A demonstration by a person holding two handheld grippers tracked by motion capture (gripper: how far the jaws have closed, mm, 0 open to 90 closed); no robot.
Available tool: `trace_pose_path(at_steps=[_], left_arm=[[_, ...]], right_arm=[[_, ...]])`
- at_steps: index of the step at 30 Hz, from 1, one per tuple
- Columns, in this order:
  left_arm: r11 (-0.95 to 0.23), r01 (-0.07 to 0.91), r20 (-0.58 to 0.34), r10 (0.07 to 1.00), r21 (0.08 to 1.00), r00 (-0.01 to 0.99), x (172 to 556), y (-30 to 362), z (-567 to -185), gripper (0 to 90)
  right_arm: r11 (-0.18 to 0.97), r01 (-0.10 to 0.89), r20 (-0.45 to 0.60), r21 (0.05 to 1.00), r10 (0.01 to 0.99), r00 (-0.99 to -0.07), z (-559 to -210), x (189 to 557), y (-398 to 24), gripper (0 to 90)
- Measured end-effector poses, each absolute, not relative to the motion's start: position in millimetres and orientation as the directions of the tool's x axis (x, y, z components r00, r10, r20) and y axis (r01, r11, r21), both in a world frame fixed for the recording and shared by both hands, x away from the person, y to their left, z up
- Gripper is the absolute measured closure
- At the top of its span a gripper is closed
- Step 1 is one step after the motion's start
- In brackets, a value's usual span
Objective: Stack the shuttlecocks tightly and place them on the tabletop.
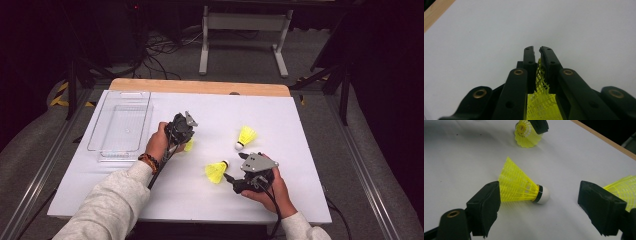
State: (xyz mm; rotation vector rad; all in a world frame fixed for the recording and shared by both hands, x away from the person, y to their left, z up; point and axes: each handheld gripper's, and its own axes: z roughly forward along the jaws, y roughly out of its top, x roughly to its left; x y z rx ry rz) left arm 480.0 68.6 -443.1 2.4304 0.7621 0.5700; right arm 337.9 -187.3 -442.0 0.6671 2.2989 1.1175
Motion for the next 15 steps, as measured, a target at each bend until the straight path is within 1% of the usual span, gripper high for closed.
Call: trace_pose_path(at_steps=[4,7,9,15], left_arm=[[-0.684,0.410,0.224,0.639,0.604,0.735,481.7,67.6,-442.2,83.9],[-0.676,0.415,0.213,0.643,0.609,0.736,482.3,67.8,-440.4,78.9],[-0.679,0.420,0.215,0.644,0.602,0.734,481.6,67.4,-439.6,73.9],[-0.664,0.421,0.202,0.651,0.618,0.732,481.8,69.1,-439.2,67.0]], right_arm=[[0.547,0.214,-0.214,0.810,0.614,-0.760,-442.6,338.1,-186.7,19.2],[0.549,0.215,-0.214,0.808,0.613,-0.761,-442.7,337.8,-186.3,19.1],[0.552,0.214,-0.215,0.806,0.611,-0.762,-442.6,337.6,-185.8,19.2],[0.553,0.210,-0.219,0.806,0.608,-0.763,-442.1,336.9,-185.0,19.2]])
